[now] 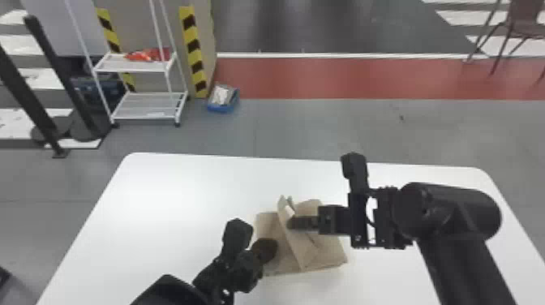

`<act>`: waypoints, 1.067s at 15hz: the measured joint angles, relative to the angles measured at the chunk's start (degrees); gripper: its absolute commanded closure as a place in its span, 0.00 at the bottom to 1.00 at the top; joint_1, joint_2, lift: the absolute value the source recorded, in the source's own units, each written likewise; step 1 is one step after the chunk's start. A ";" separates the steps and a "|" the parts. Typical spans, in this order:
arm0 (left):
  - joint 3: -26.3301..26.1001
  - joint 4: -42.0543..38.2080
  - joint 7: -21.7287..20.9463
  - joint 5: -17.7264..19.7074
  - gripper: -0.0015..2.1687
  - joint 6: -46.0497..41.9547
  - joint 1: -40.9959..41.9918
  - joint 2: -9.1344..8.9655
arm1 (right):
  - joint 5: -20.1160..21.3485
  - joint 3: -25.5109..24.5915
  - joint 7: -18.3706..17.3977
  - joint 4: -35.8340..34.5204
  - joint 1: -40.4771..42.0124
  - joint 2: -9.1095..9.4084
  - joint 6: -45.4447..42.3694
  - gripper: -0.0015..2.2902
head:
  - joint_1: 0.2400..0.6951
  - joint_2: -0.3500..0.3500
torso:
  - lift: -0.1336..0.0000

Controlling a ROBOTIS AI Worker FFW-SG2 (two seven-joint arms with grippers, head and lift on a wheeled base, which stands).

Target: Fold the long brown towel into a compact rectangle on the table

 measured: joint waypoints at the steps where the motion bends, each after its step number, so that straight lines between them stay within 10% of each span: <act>1: 0.00 0.48 0.02 -0.07 0.83 -0.37 -0.29 0.00 | 0.32 -0.15 -0.44 -0.58 -0.13 0.00 2.09 0.56 | 1.00 0.52 | 1.00; 16: -0.16 0.98 -0.34 0.26 0.83 -2.24 -0.50 0.19 | 3.22 4.82 -2.85 5.93 -3.07 0.00 -8.28 0.56 | 1.00 0.52 | 1.00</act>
